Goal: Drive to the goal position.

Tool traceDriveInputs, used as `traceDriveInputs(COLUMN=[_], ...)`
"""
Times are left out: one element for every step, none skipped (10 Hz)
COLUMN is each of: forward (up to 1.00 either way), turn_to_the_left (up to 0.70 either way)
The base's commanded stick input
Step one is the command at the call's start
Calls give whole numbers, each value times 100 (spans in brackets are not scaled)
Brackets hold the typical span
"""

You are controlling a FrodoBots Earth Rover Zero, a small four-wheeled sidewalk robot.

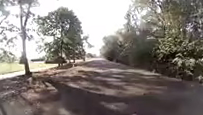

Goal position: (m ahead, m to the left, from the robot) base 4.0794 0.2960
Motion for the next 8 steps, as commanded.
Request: traceDriveInputs(forward=[70,70,70,70,70,70,70,70], turn_to_the_left=[0,0,0,0,0,0,0,0])
